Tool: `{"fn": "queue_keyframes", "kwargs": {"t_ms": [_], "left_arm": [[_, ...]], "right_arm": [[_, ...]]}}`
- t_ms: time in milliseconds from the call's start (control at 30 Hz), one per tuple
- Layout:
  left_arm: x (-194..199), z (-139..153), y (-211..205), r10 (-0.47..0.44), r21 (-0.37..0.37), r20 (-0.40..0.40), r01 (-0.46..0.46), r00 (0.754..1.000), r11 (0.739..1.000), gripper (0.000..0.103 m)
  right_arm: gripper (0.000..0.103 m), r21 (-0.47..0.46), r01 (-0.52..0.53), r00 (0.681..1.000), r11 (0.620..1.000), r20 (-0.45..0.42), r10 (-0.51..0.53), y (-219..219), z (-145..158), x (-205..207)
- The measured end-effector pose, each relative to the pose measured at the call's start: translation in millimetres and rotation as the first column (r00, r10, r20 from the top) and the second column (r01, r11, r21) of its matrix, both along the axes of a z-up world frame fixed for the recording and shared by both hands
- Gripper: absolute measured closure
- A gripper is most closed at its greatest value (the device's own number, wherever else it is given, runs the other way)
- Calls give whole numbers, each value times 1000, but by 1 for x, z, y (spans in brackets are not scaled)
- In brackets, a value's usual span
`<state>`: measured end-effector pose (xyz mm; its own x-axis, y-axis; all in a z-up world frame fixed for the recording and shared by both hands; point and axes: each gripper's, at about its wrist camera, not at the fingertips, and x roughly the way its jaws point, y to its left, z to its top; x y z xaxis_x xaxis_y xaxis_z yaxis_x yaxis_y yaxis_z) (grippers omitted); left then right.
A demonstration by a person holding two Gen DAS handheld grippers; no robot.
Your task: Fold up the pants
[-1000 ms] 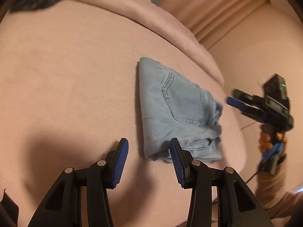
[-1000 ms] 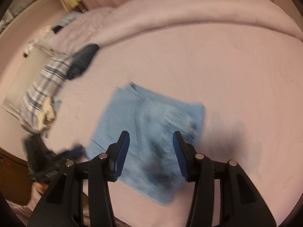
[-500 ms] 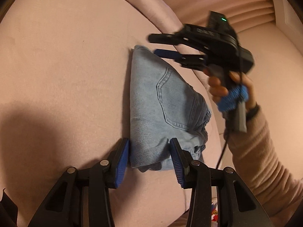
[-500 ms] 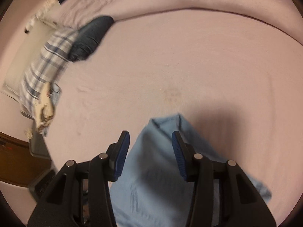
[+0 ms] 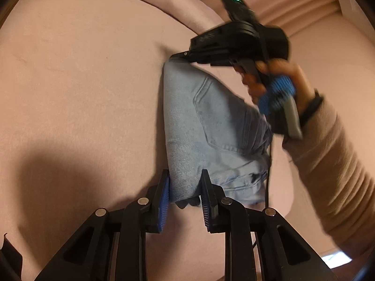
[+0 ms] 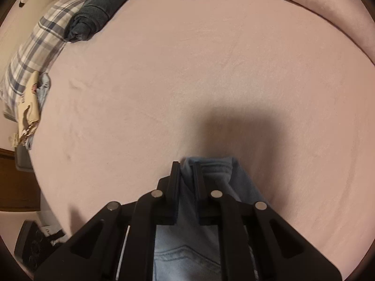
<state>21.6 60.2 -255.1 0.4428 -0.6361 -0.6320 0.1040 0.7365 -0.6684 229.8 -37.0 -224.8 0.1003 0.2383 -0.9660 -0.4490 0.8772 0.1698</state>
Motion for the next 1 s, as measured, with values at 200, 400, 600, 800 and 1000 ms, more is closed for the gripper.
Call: {"fn": "queue_keyframes", "kwargs": {"t_ms": [200,400,600,800,1000], "left_arm": [[2,3,1,-6,-8,-37,6,999,1000,78],[-15,27,12,32,14,7,-32,999,999,74],[-7,24,4,41,61,32,-42,999,997,66],[-9,9,-15,-54,162,-45,61,998,985,68],[-34,46,1,-71,183,34,63,997,981,67]], "right_arm": [[100,7,62,997,998,42,-63,-20,9,11],[70,146,31,996,989,76,-43,-38,61,-14],[72,144,-7,999,990,43,1,-26,48,-38],[95,8,60,998,998,29,-60,-20,1,-26],[85,114,151,971,982,169,-169,-72,64,-33]]}}
